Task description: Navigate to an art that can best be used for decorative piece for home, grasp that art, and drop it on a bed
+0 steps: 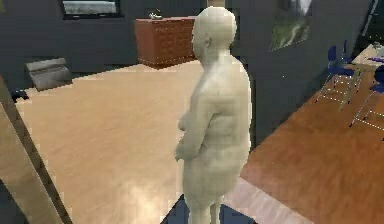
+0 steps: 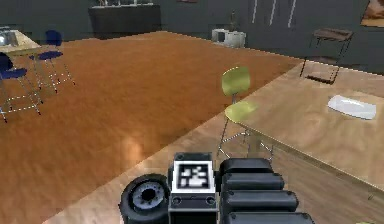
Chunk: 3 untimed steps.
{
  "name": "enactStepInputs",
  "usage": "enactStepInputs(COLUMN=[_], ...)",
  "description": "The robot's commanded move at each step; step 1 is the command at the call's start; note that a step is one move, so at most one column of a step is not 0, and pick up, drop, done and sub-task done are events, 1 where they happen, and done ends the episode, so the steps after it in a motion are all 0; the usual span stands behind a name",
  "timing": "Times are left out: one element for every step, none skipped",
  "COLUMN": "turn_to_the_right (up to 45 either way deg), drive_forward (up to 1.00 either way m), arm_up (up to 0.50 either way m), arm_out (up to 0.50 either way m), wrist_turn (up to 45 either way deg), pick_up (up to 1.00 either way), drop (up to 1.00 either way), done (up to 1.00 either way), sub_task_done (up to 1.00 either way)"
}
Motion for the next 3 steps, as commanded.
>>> enactStepInputs(turn_to_the_right=[0.0,-30.0,0.0], drive_forward=[0.5,0.0,1.0], arm_up=[0.0,0.0,0.0], arm_out=[0.0,0.0,0.0], wrist_turn=[0.0,0.0,0.0], pick_up=[0.0,0.0,0.0], drop=[0.0,0.0,0.0], done=[0.0,0.0,0.0], sub_task_done=[0.0,0.0,0.0])
